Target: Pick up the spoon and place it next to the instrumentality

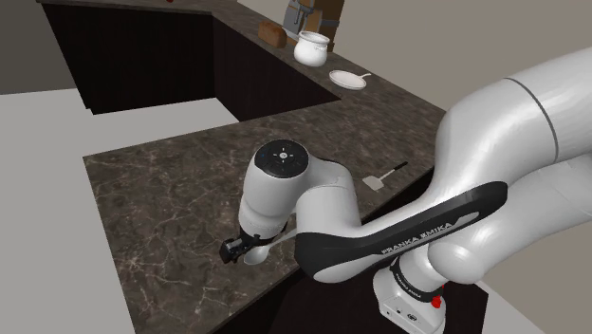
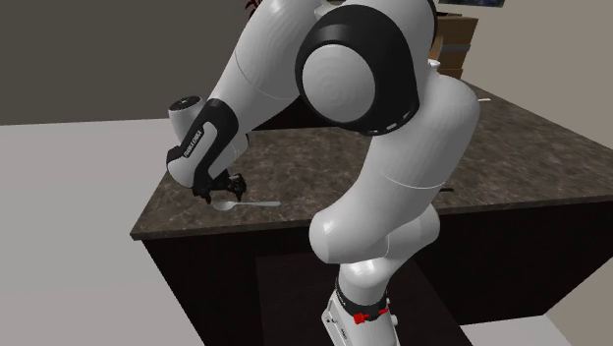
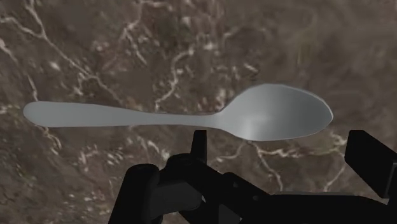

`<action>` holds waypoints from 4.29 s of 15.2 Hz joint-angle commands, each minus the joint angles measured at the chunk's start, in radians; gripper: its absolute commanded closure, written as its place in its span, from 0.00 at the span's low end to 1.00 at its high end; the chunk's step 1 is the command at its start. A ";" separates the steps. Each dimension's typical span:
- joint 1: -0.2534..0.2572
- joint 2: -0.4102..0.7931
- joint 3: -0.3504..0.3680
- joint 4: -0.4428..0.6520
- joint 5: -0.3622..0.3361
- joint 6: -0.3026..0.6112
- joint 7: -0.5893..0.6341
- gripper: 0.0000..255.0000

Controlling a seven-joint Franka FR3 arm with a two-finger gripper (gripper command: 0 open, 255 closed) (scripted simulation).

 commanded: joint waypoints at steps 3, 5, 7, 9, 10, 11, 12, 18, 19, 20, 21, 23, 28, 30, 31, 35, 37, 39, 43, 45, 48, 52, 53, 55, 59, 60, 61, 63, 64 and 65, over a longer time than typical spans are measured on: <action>0.000 0.000 0.000 0.000 0.000 0.000 0.000 1.00; 0.000 0.000 0.000 0.000 0.000 0.000 0.000 1.00; 0.000 0.000 0.000 0.000 0.000 0.000 0.000 1.00; 0.000 0.000 0.000 0.000 0.000 0.000 0.000 1.00; 0.000 0.000 0.000 0.000 0.000 0.000 0.000 1.00; 0.000 0.000 0.000 0.000 0.000 0.000 0.000 1.00; 0.000 0.000 0.000 0.000 0.000 0.000 0.000 1.00; 0.035 -0.074 -0.042 0.032 0.065 -0.091 -0.059 1.00; 0.039 -0.085 -0.048 0.039 0.073 -0.106 -0.067 1.00; 0.044 -0.095 -0.055 0.045 0.080 -0.121 -0.074 1.00; 0.048 -0.105 -0.061 0.052 0.086 -0.137 -0.080 1.00; 0.055 -0.124 -0.073 0.066 0.097 -0.167 -0.093 1.00; 0.069 -0.164 -0.101 0.105 0.117 -0.241 -0.118 1.00; 0.075 -0.193 -0.130 0.081 0.131 -0.245 -0.152 1.00; 0.080 -0.219 -0.157 0.055 0.142 -0.243 -0.184 1.00; 0.089 -0.307 -0.261 -0.038 0.164 -0.240 -0.305 1.00; 0.087 -0.345 -0.311 -0.078 0.165 -0.240 -0.362 1.00; 0.079 -0.380 -0.359 -0.115 0.160 -0.239 -0.419 1.00; 0.050 -0.434 -0.456 -0.174 0.136 -0.236 -0.530 1.00; 0.029 -0.454 -0.505 -0.196 0.118 -0.234 -0.586 1.00; -0.008 -0.472 -0.576 -0.220 0.085 -0.228 -0.669 1.00; -0.068 -0.475 -0.670 -0.233 0.037 -0.216 -0.779 1.00; -0.083 -0.471 -0.693 -0.233 0.024 -0.212 -0.807 1.00; -0.115 -0.459 -0.739 -0.228 0.000 -0.203 -0.862 1.00; -0.174 -0.416 -0.828 -0.203 -0.046 -0.182 -0.969 1.00; -0.188 -0.401 -0.850 -0.193 -0.056 -0.177 -0.995 1.00; -0.201 -0.386 -0.871 -0.182 -0.065 -0.172 -1.021 1.00; -0.224 -0.351 -0.914 -0.156 -0.081 -0.161 -1.073 1.00; -0.234 -0.332 -0.935 -0.141 -0.088 -0.157 -1.099 1.00; -0.244 -0.312 -0.956 -0.125 -0.094 -0.152 -1.125 1.00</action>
